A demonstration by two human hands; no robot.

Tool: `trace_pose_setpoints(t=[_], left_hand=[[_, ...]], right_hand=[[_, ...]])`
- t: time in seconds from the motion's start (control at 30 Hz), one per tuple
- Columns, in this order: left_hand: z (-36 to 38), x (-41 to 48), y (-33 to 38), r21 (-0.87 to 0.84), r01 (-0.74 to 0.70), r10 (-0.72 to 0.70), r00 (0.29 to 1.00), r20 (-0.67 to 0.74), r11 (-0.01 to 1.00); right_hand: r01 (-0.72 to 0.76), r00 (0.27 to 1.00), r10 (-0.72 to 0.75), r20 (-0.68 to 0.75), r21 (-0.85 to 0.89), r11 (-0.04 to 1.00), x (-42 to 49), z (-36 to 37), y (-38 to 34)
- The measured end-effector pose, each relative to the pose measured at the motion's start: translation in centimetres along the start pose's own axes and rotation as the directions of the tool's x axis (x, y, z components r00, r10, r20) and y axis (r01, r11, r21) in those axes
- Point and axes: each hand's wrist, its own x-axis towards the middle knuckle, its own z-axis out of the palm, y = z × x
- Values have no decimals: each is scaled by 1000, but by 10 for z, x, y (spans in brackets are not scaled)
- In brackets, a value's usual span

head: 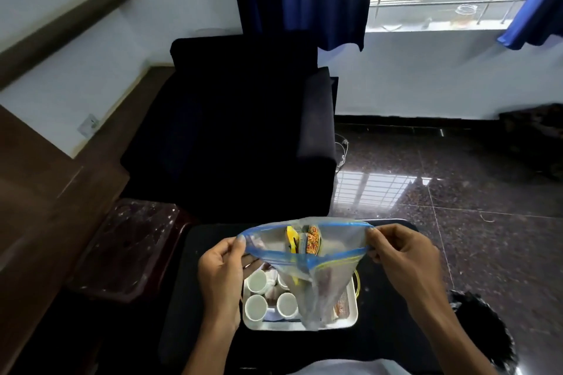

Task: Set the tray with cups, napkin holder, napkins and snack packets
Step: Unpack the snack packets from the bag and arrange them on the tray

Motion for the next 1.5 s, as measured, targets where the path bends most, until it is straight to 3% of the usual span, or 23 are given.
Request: trace_pose_setpoints(t=[0.17,0.23,0.33,0.43,0.57,0.67,0.73,0.83,0.93,1.0,1.1,1.17,1.27,1.37,1.5], left_hand=[[42,-31,-20,43,25,-19,990,-138,999],[63,-42,-27,80,145,-132,979,-153,986],[92,-52,-36,11,383,-382,924,-32,924],[112,-62,-37,-88,399,-399,917,11,913],[122,-73,-34,-192,337,-325,941,96,922],[120,-82,-31,-212,374,-320,914,250,903],[112,-85,-32,-197,386,-325,903,283,901],[95,-87,-31,-134,338,-291,914,282,932],[74,-88,-23,-47,244,-220,930,294,969],[61,-87,-17,21,207,-205,938,280,978],[45,-86,-10,71,192,-204,938,281,979],[36,-86,-7,66,191,-202,938,280,979],[24,-85,-1,94,176,-195,943,270,980],[11,-79,1,116,212,-233,947,222,970],[-5,-64,5,59,240,-248,932,264,969]], right_hand=[[130,965,-137,226,45,991,5,-14,-21],[159,941,-172,291,68,985,3,-17,-26],[148,929,-169,330,89,985,2,-22,-24],[134,943,-146,298,61,989,6,-38,-12],[251,945,-206,255,-158,955,7,-69,9],[422,906,-338,255,-492,761,4,-85,18],[560,828,-477,296,-487,670,0,-81,15],[791,588,-588,556,-243,561,0,-54,3],[866,350,-312,883,-177,468,6,-2,2],[913,300,-143,943,-240,330,8,35,9],[947,320,-31,947,-320,20,4,74,17],[924,370,-24,929,-371,-91,-1,91,19],[903,416,-45,908,-419,-100,-7,109,21],[896,430,-92,898,-437,-77,-15,120,20],[895,438,-131,890,-445,-32,-30,119,0]])
